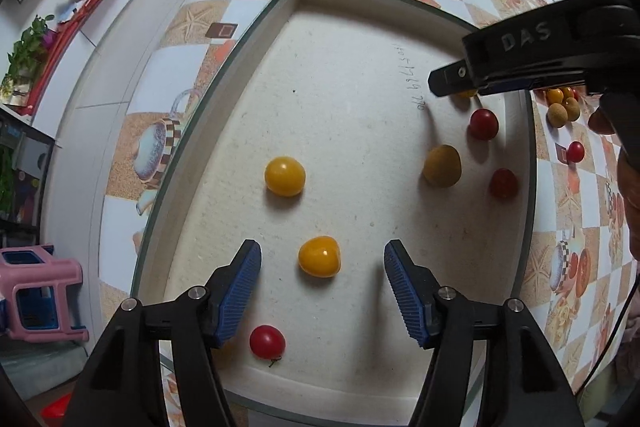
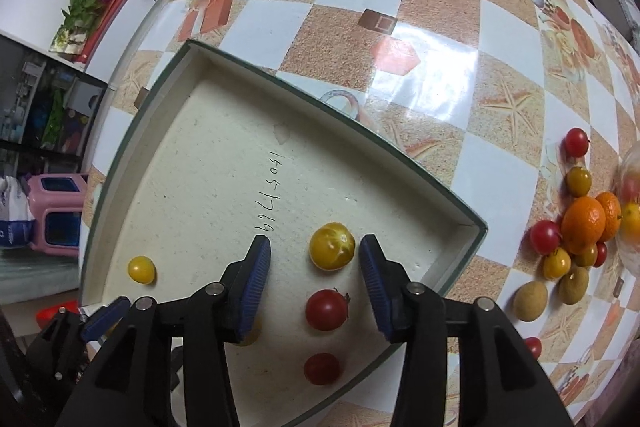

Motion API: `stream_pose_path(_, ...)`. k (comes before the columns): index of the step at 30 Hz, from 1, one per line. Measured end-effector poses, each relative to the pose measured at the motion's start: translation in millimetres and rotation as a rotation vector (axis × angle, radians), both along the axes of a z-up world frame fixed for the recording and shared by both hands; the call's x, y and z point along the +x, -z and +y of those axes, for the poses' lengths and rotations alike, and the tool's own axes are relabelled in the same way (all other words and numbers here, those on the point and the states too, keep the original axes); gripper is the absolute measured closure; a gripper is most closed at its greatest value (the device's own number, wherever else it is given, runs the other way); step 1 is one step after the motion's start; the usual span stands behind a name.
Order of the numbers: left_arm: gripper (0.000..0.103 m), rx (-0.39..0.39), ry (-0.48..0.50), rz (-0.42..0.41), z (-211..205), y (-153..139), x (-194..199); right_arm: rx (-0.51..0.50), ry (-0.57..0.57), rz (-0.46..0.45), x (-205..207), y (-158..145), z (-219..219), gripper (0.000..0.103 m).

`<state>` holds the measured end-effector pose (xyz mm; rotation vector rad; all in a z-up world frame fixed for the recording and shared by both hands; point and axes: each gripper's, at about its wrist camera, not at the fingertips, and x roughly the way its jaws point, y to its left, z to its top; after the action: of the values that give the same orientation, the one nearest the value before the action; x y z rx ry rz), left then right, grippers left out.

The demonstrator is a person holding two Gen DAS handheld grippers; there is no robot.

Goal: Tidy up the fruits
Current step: 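Carry both yellow tomatoes over the tray and open both tools to drop them, then move both open tools back toward the fruit pile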

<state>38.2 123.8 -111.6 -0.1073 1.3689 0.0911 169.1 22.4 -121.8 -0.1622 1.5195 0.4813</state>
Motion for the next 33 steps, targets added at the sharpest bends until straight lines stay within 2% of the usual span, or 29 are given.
stream_pose_path(1, 0.037, 0.005, -0.002, 0.003, 0, 0, 0, 0.009, 0.003, 0.002, 1, -2, -2, 0.041)
stream_pose_path(3, 0.037, 0.008, -0.004, 0.010, 1, -1, -1, 0.044, 0.009, 0.007, -1, -8, -4, 0.016)
stream_pose_path(7, 0.037, 0.022, 0.012, 0.023, -1, -5, -4, 0.089, 0.025, -0.008, -2, -24, -9, 0.011)
stream_pose_path(11, 0.037, 0.034, 0.039, 0.023, -10, -14, -8, 0.113, 0.058, -0.028, -8, -40, -24, 0.010)
stream_pose_path(18, 0.037, 0.029, 0.096, -0.008, -42, -34, -6, 0.113, 0.182, -0.036, -19, -52, -86, 0.010)
stream_pose_path(26, 0.037, 0.001, 0.197, -0.053, -98, -55, -3, 0.016, 0.333, -0.038, -28, -40, -174, 0.010)
stream_pose_path(33, 0.037, -0.012, 0.253, -0.058, -139, -51, 9, -0.022, 0.411, -0.027, -19, -24, -220, 0.010)
